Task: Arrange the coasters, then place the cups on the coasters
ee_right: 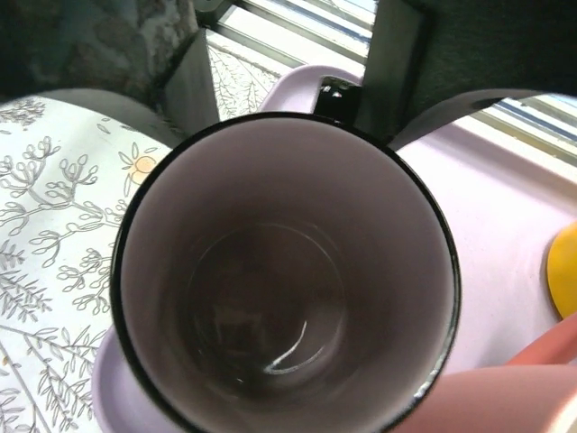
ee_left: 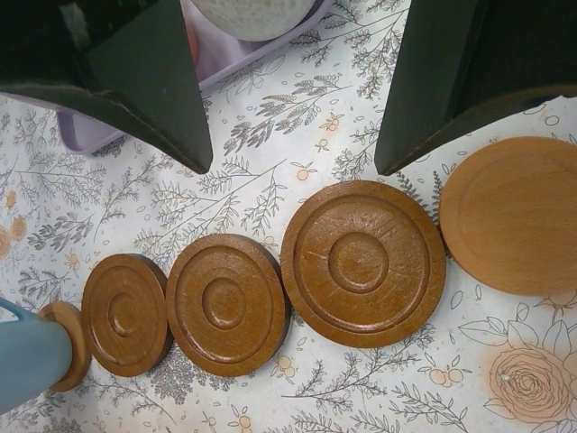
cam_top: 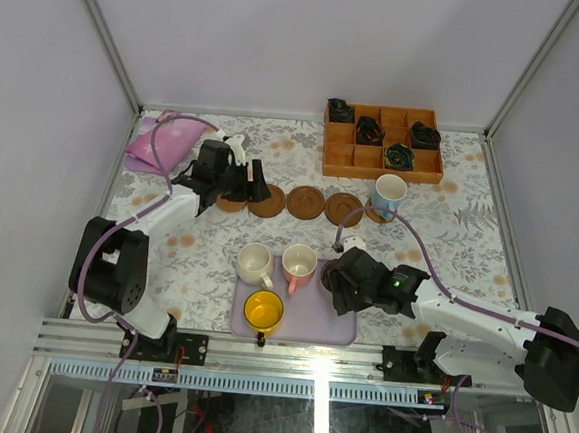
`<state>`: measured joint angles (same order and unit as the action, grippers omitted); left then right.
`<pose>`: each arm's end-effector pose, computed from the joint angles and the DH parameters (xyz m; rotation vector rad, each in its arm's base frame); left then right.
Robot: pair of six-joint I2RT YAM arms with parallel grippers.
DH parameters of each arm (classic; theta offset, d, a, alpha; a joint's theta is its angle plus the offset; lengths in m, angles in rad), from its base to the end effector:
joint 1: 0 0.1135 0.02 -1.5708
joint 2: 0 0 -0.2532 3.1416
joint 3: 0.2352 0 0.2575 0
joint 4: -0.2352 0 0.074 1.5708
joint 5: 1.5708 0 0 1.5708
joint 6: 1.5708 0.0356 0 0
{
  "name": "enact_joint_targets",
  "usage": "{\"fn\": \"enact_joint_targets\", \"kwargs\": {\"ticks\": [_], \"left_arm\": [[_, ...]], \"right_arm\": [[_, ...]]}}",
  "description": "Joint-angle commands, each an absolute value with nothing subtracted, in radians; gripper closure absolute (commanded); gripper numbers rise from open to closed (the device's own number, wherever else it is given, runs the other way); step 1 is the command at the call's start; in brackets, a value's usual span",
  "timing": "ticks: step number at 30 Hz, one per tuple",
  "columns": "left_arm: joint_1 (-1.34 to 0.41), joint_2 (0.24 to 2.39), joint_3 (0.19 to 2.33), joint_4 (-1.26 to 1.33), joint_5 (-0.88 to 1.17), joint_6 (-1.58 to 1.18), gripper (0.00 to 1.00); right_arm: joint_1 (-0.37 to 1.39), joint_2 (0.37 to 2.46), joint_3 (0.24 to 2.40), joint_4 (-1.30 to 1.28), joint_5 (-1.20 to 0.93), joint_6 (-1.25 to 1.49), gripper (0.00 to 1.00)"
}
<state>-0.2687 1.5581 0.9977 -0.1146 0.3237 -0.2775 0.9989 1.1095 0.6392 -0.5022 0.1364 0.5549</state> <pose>0.3295 -0.1025 0.2171 0.1688 2.2805 -0.6539 0.1227 0.1817 0.1900 -0.5168 2.5371 0.4336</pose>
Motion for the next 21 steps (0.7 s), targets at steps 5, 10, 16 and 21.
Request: {"fn": "enact_joint_targets", "kwargs": {"ticks": [5, 10, 16, 21], "left_arm": [[-0.273, 1.528, 0.997, -0.112, 0.314, -0.256, 0.27], [-0.273, 1.533, 0.995, -0.111, 0.318, -0.256, 0.27], [-0.274, 1.530, 0.994, -0.112, 0.311, -0.255, 0.27], [-0.274, 1.527, 0.992, -0.111, 0.304, -0.252, 0.27]], "right_arm": [[1.010, 1.124, 0.624, -0.475, 0.138, 0.577, 0.74], [1.010, 1.130, 0.637, -0.492, 0.148, 0.584, 1.00], [1.018, 1.123, 0.682, -0.534, 0.222, 0.595, 1.00], [1.022, 1.088, 0.741, -0.582, 0.331, 0.608, 1.00]]}}
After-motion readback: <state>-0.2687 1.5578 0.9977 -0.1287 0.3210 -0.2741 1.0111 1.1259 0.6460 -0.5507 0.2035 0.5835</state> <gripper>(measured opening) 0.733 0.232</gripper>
